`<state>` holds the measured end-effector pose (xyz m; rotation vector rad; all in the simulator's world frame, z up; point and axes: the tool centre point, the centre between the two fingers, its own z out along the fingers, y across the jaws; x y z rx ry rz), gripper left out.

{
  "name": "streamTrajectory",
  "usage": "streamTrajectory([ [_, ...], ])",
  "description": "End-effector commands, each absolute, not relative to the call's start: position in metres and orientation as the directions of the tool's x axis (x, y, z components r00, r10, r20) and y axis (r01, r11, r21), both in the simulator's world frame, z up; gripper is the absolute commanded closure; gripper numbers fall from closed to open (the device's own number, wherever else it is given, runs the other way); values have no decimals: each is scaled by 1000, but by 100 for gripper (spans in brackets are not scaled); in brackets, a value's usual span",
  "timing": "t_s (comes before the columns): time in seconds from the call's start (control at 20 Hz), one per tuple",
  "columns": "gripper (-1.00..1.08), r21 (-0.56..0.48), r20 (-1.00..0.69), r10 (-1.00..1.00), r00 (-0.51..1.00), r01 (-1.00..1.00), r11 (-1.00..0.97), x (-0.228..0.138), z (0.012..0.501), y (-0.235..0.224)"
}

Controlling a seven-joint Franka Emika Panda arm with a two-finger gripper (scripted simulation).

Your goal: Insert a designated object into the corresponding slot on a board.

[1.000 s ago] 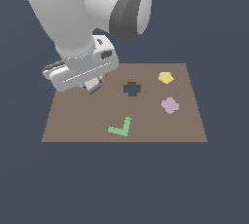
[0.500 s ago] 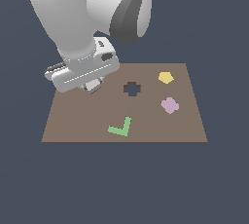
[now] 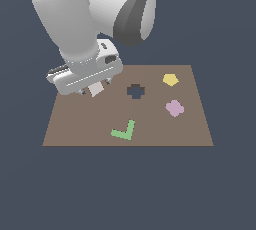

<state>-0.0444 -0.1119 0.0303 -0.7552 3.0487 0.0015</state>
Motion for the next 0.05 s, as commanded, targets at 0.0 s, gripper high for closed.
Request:
streamTrajectory([
  [0.0, -92, 1, -1, -467, -884, -467, 884, -44, 30, -112],
])
